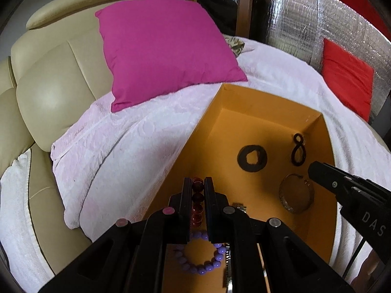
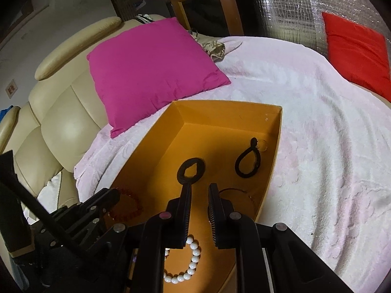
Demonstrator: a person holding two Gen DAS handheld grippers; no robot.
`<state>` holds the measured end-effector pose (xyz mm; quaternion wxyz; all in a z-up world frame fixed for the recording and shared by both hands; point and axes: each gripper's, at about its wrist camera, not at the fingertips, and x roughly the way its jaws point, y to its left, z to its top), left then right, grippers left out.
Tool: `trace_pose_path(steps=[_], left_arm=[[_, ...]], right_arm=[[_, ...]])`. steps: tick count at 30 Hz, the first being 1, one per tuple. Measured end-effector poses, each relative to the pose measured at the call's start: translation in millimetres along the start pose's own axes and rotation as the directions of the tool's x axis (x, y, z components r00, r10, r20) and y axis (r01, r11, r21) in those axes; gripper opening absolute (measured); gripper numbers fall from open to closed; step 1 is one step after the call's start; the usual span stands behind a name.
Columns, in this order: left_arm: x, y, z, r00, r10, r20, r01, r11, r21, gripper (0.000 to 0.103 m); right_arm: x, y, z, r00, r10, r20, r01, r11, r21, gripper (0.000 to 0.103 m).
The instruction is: Organize jewelry
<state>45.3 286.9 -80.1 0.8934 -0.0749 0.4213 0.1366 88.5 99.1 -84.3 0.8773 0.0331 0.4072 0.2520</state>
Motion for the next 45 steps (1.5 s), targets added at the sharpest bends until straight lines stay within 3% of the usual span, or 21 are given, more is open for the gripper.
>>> trace_pose_path(steps=[3, 5, 7, 8, 9, 14, 16, 18, 24, 26, 29, 36, 45], left_arm=[[4.6, -2.1, -1.7, 1.000, 0.006, -0.023, -0.005, 1.000, 0.014, 0.011], [2.8, -4.7, -3.0, 1.000, 0.013, -0.023, -0.012, 1.000, 0.029, 0.030], [-5.8, -6.4, -5.2, 1.000, 0.022, -0.003, -0.022, 0.999, 0.037, 0.052], [-15.0, -7.4, -7.5, 0.999, 0.028, 0.027, -0.029, 0.999, 0.042, 0.058], [-22.3, -8.7, -9.2, 0.998, 0.031, 0.053, -0.034, 0.998, 0.050, 0.058], [-73.9, -10.9, -23.3, 0.983, 0.064, 0.171, -0.081, 0.992, 0.095, 0.068], [-97.9, -7.7, -32.8, 0.975, 0.060, 0.213, -0.081, 0.992, 0.093, 0.085], [-121.8, -4.3, -42.8, 0.963, 0.067, 0.260, -0.095, 0.991, 0.098, 0.086], [-192.1, -5.1, -65.0, 0.913, 0.223, 0.343, -0.281, 0.951, 0.129, 0.087], [-214.2, -2.1, -71.2, 0.899, 0.241, 0.366, -0.305, 0.944, 0.128, 0.088], [-245.1, 7.7, -77.6, 0.900, 0.234, 0.367, -0.289, 0.952, 0.101, 0.088], [-317.4, 18.7, -95.7, 0.875, 0.263, 0.407, -0.312, 0.948, 0.059, 0.088], [-360.8, 30.6, -107.4, 0.870, 0.233, 0.435, -0.268, 0.963, 0.020, 0.088]], right_arm=[[3.8, -1.3, -1.3, 1.000, -0.010, -0.010, 0.010, 1.000, 0.007, 0.016], [4.0, -2.7, -1.7, 1.000, -0.017, -0.021, 0.017, 1.000, 0.018, 0.022], [0.0, -6.2, -2.7, 1.000, -0.006, -0.021, 0.007, 0.999, 0.038, 0.042], [-4.4, -8.4, -3.5, 1.000, 0.000, -0.014, 0.000, 0.999, 0.050, 0.058], [-12.3, -10.9, -4.9, 1.000, 0.001, 0.010, -0.002, 0.998, 0.060, 0.062], [-55.3, -15.5, -13.0, 0.999, 0.008, 0.049, -0.010, 0.999, 0.046, 0.062], [-77.8, -15.9, -18.8, 0.998, -0.003, 0.071, 0.002, 1.000, 0.017, 0.062], [-105.2, -15.5, -26.8, 0.996, -0.010, 0.091, 0.011, 1.000, -0.012, 0.062], [-177.3, -4.8, -60.3, 0.993, -0.007, 0.116, 0.016, 0.997, -0.077, 0.062], [-198.4, 3.1, -75.7, 0.992, -0.012, 0.125, 0.025, 0.994, -0.110, 0.062], [-230.1, 14.1, -98.6, 0.989, -0.016, 0.146, 0.035, 0.991, -0.130, 0.063], [-295.0, 36.5, -140.1, 0.974, -0.030, 0.226, 0.054, 0.994, -0.098, 0.065], [-340.6, 57.2, -165.9, 0.957, -0.060, 0.284, 0.076, 0.996, -0.045, 0.067]])
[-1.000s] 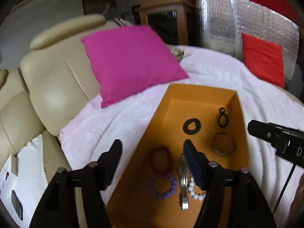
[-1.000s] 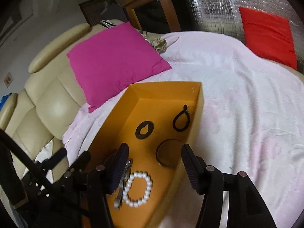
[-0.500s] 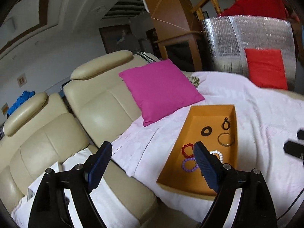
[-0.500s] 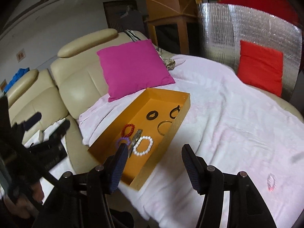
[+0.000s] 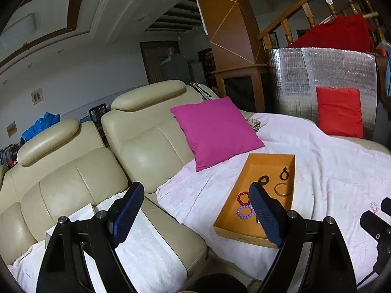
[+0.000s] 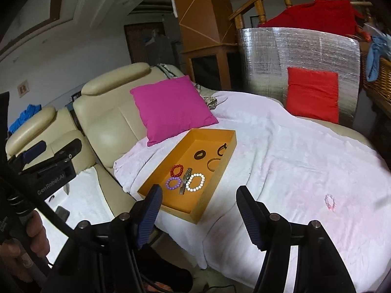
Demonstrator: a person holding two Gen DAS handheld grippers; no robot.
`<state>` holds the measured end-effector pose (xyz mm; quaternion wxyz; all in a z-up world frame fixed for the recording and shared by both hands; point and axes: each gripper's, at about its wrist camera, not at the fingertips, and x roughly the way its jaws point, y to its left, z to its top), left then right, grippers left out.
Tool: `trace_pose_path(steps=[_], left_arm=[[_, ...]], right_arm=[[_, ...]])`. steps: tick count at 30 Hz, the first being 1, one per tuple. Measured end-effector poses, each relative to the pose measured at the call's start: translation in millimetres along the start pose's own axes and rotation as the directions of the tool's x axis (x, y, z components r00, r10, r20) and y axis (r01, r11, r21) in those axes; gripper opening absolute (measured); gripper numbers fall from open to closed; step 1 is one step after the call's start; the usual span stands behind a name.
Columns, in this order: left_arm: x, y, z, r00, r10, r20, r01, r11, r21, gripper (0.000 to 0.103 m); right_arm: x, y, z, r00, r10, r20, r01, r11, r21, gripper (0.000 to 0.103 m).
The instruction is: Organize jewelry
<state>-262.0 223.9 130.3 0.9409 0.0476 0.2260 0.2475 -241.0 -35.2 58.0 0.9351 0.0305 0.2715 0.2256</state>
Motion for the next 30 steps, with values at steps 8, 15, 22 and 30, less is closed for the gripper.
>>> trace_pose_path(steps=[8, 15, 22, 30], left_arm=[[-6.7, 6.1, -1.9, 1.000, 0.009, 0.007, -0.009, 1.000, -0.014, 0.088], [-3.0, 9.5, -3.8, 1.000, 0.010, -0.003, -0.010, 1.000, -0.024, 0.088], [-1.8, 12.4, -5.8, 1.000, 0.015, -0.012, -0.016, 0.999, -0.034, 0.088], [-0.2, 14.0, -6.1, 1.000, 0.007, -0.012, -0.008, 0.999, -0.036, 0.088]], right_arm=[[-15.4, 18.3, 1.9, 0.999, -0.023, 0.033, 0.024, 0.999, -0.023, 0.067], [-10.1, 22.0, 2.0, 1.000, -0.024, 0.016, 0.024, 1.000, -0.017, 0.068], [-6.6, 23.5, 2.8, 1.000, -0.021, 0.011, 0.021, 1.000, -0.013, 0.068], [-3.9, 25.2, 5.1, 1.000, -0.026, 0.014, 0.027, 1.000, -0.013, 0.068]])
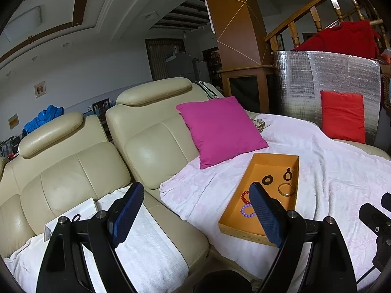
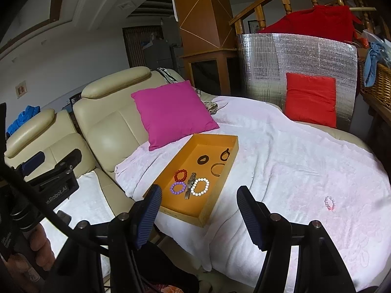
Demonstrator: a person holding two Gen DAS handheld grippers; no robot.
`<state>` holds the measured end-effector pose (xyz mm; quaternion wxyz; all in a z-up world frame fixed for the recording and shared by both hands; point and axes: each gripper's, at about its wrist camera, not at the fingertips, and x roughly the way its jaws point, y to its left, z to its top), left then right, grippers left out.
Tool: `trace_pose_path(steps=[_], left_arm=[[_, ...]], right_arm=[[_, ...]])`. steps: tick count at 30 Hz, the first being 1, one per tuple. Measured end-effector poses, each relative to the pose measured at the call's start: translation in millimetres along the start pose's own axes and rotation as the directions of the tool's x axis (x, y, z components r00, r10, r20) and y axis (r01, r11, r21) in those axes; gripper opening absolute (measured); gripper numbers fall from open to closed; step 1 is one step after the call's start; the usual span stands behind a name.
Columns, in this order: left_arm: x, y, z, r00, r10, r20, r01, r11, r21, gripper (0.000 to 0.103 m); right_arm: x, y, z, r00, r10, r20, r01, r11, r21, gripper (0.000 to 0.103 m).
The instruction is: Organize jewelry
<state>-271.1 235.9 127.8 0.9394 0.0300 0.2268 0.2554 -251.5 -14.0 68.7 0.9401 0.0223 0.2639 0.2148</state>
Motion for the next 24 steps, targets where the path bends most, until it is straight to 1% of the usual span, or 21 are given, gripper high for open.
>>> trace_pose_path(steps=[15, 24], left_arm=[[2.8, 6.5, -0.6, 1.000, -0.011, -0.002, 0.011, 1.000, -0.018, 0.088], [8.4, 10.9, -1.4, 1.000, -0.009, -0.007, 0.008, 1.000, -0.028, 0.088]], right_arm=[[10.4, 4.8, 5.6, 1.000, -0.007, -0.005, 0.007, 1.000, -0.015, 0.068], [24.7, 14.0, 9.3, 1.000, -0.011, -0.017, 0.010, 0.999, -0.035, 0.068]])
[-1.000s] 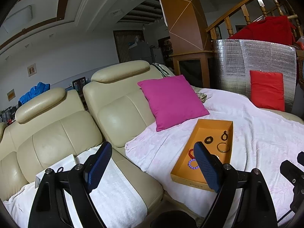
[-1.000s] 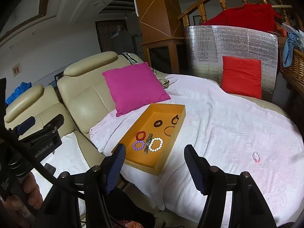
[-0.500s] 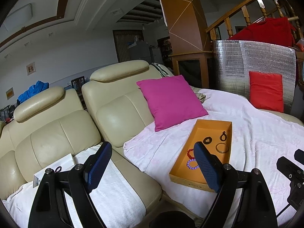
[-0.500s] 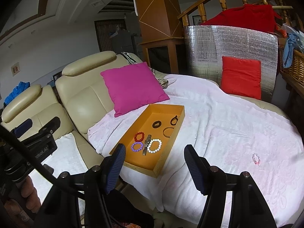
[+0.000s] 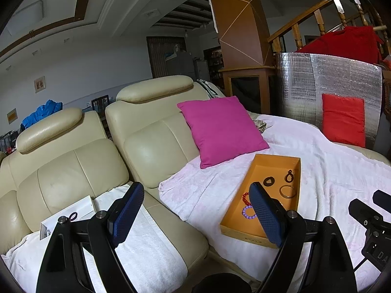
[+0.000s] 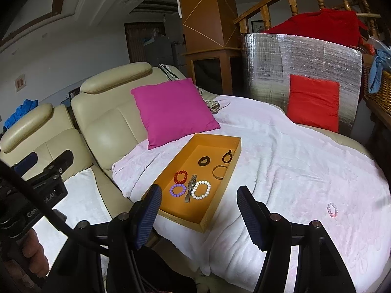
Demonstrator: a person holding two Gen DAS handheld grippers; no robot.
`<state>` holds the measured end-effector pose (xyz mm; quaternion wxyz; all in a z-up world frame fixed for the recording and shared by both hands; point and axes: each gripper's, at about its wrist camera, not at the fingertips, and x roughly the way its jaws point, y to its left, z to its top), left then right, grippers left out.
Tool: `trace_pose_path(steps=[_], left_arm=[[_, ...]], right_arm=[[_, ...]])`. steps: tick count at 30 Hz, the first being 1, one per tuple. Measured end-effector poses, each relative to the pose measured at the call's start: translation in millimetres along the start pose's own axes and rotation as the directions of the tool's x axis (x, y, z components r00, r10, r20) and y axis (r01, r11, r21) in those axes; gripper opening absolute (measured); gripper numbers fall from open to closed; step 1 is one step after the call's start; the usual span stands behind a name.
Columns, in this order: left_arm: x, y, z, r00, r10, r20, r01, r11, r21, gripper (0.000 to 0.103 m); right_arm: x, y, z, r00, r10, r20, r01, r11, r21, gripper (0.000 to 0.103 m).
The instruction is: Organize jewelry
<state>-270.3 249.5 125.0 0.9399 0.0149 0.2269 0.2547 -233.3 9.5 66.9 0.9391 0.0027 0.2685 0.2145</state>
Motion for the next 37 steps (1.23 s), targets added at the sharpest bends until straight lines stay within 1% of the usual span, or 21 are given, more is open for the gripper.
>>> trace_pose_path(steps=[16, 27, 30, 33, 37], left_arm=[[12.2, 3.5, -2.2, 1.000, -0.006, -0.017, 0.006, 1.000, -0.010, 0.088], [20.4, -1.3, 0.2, 1.000, -0.004, -0.029, 0.004, 1.000, -0.004, 0.088], [21.1, -8.8, 1.2, 1.000, -0.001, -0.029, 0.002, 1.000, 0.009, 0.088], [20.3, -21.7, 2.9, 1.000, -0.006, -0.008, 0.006, 1.000, 0.027, 0.088], [20.1, -54.3, 9.0, 0.998, -0.060, 0.015, 0.059, 0.997, 0.056, 0.088]], right_arm=[[23.4, 3.0, 5.0, 1.000, -0.008, -0.022, 0.008, 1.000, -0.005, 0.068], [37.3, 3.3, 7.7, 0.999, -0.004, -0.032, 0.004, 1.000, -0.010, 0.068], [41.5, -4.1, 8.7, 1.000, -0.002, -0.031, 0.002, 1.000, 0.006, 0.068], [46.0, -16.0, 9.5, 0.999, 0.001, -0.032, 0.000, 0.999, 0.033, 0.068], [48.6, -48.6, 10.8, 0.999, -0.016, -0.028, 0.018, 0.997, 0.080, 0.068]])
